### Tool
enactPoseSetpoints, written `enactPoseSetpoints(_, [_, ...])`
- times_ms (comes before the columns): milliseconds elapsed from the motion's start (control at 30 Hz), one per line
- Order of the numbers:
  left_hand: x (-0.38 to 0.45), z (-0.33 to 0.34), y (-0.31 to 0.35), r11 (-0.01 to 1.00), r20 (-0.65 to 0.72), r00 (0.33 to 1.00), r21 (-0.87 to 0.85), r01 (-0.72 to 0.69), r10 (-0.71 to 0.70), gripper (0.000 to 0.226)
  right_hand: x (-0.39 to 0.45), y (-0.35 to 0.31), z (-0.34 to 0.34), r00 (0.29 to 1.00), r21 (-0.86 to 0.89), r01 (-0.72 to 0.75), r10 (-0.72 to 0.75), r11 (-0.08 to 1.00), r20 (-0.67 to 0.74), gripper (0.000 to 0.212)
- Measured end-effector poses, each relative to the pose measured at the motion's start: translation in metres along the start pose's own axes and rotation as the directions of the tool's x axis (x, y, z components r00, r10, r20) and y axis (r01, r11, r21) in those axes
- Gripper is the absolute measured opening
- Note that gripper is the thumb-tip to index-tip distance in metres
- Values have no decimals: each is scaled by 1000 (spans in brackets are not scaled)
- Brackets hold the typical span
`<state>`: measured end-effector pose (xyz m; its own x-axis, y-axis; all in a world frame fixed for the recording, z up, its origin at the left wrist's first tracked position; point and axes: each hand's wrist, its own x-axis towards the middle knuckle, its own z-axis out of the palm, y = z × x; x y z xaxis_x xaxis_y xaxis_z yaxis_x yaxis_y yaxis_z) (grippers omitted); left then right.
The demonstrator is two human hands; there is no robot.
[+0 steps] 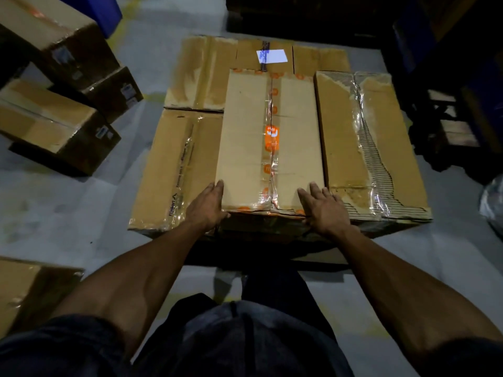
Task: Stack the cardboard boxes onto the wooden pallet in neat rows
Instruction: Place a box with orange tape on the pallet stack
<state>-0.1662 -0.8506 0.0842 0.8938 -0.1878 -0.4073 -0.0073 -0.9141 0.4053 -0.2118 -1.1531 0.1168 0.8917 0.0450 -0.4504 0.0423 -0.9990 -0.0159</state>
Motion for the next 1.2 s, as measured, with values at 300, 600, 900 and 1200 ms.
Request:
enactPoseSetpoints(300, [1, 1, 3, 1000, -57, 998, -28, 2, -3, 88, 2, 2, 1, 997, -86, 31, -36, 996, -61, 81])
enactPoseSetpoints(600, [1, -9, 9, 996, -34, 999, 89, -14, 17, 74, 0, 0, -3, 1000, -65, 14, -14, 998, -12, 82])
enactPoseSetpoints(900, [-2, -33, 16, 992, 79, 997, 125, 7, -17, 65, 10, -29, -21, 988, 68, -110, 101, 992, 119, 85])
enactPoseSetpoints(1200, [-28, -80, 13, 963, 15, 970, -123, 241, -241, 60, 39, -101, -85, 994, 241, 69, -88, 968, 70, 46])
